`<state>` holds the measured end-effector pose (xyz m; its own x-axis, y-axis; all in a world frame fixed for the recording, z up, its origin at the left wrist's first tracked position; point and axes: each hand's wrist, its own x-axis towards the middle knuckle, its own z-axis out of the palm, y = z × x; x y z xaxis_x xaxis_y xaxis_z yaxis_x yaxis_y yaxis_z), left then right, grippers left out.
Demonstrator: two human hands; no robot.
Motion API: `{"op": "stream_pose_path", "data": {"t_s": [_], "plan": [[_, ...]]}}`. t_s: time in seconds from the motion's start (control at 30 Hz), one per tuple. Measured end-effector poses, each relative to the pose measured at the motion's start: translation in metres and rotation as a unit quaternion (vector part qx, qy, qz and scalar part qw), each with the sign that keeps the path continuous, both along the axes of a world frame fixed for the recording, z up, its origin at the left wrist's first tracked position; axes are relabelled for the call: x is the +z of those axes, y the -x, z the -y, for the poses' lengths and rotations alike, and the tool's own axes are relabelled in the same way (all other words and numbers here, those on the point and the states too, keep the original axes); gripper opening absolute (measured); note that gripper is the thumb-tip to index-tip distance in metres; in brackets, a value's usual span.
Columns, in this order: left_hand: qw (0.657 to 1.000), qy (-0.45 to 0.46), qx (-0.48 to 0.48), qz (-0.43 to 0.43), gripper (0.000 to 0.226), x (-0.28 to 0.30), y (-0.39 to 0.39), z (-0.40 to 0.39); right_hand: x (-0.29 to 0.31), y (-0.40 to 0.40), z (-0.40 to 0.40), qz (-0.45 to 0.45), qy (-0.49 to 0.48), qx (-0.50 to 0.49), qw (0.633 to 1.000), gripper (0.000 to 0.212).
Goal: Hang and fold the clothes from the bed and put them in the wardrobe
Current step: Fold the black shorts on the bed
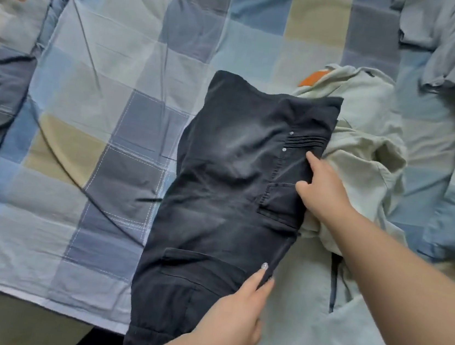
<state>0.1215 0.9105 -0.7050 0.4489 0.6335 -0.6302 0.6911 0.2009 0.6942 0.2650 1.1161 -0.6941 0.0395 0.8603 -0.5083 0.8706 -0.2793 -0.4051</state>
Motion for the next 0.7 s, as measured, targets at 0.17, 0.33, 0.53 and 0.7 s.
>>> {"op": "stream_pose_path", "data": {"t_s": [0.17, 0.33, 0.53, 0.7], "plan": [[0.999, 0.005, -0.015, -0.033, 0.068, -0.007, -0.004, 0.002, -0.02, -0.017, 0.009, -0.058, 0.024, -0.044, 0.997, 0.07], [0.998, -0.018, -0.052, -0.013, 0.073, -0.018, 0.002, 0.013, -0.038, -0.017, 0.036, -0.101, -0.031, -0.137, 0.985, 0.076], [0.976, -0.117, 0.183, -0.035, 0.042, -0.033, 0.056, 0.007, -0.046, 0.013, 0.135, -0.203, -0.048, -0.305, 0.929, 0.067], [0.896, -0.04, 0.395, -0.197, 0.053, -0.041, 0.129, 0.009, -0.06, 0.032, 0.233, -0.162, 0.17, -0.326, 0.916, 0.03]]}}
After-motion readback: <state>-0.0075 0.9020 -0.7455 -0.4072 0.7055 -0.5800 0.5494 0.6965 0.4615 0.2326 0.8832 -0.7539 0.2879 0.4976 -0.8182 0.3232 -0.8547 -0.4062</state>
